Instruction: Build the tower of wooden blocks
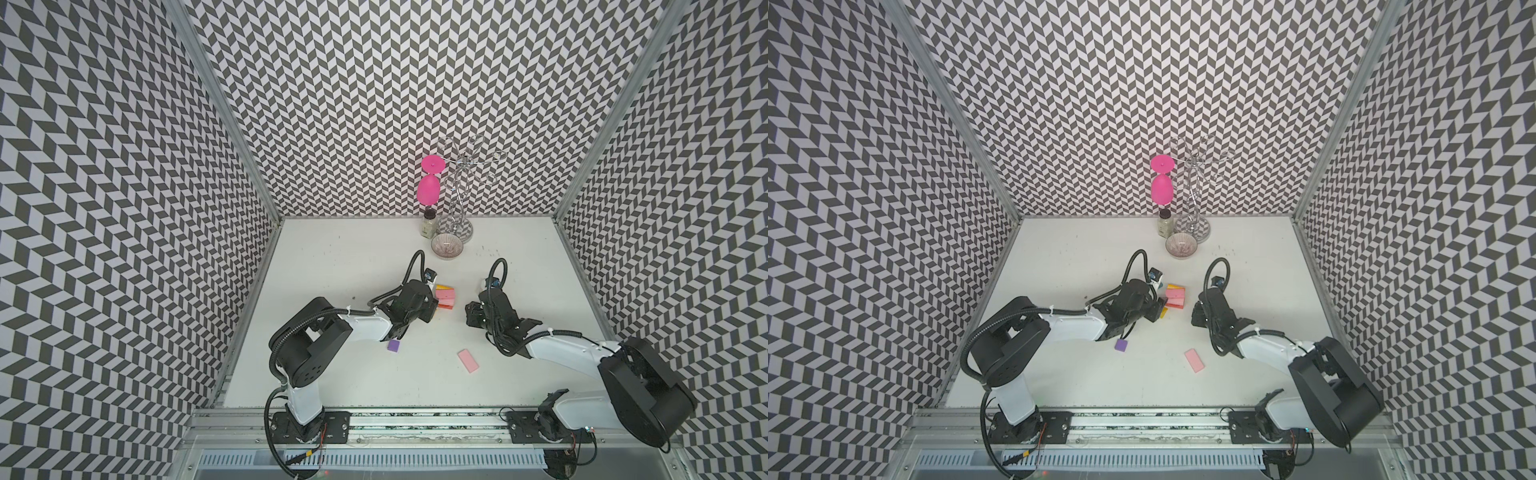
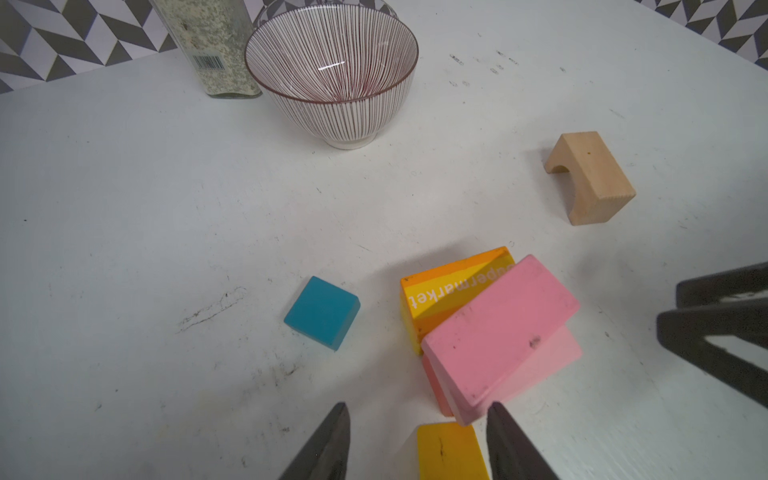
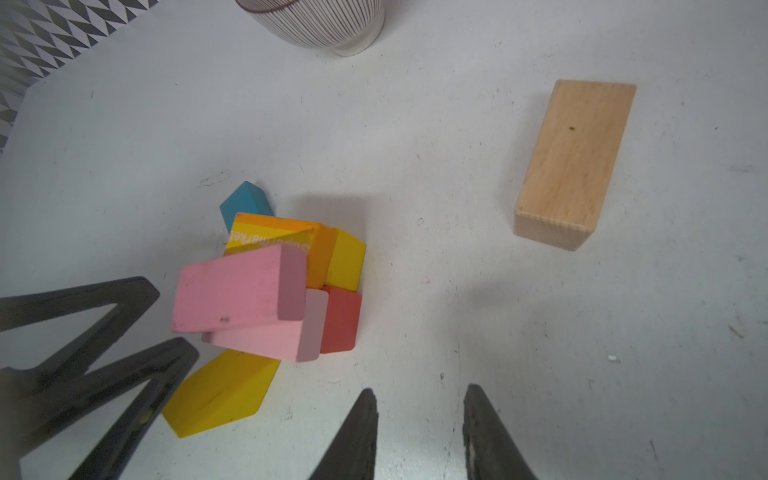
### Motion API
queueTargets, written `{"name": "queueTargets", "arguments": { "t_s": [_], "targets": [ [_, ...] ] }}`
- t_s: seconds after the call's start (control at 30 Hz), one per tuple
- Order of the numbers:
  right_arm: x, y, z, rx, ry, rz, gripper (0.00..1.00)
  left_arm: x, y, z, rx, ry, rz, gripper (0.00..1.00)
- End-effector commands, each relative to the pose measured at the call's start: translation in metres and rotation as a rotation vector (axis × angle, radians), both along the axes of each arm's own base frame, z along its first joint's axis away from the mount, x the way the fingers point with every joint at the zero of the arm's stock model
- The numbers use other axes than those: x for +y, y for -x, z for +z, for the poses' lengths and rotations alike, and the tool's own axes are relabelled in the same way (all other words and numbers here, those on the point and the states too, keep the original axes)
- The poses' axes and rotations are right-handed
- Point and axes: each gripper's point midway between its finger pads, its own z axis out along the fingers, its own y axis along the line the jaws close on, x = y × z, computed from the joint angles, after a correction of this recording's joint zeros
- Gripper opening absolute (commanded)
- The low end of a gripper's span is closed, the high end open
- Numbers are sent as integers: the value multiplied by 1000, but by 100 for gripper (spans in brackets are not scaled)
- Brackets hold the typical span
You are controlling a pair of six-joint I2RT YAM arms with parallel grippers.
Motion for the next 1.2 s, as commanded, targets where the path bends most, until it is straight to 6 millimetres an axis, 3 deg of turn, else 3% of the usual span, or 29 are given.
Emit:
{"name": "queueTargets", "arguments": {
  "t_s": [0.0,0.8,1.17],
  "targets": [
    [2,-5,9,-41,-27,0,35,-6,-3,6,-20,-5,3,54],
    [-1,-5,9,-40,-33,-1,35,-10,-9,-2,-10,-21,14,53],
    [-1,-4,12,-50,-39,7,36,-10,-5,12,-21,8,1,53]
  ]
}}
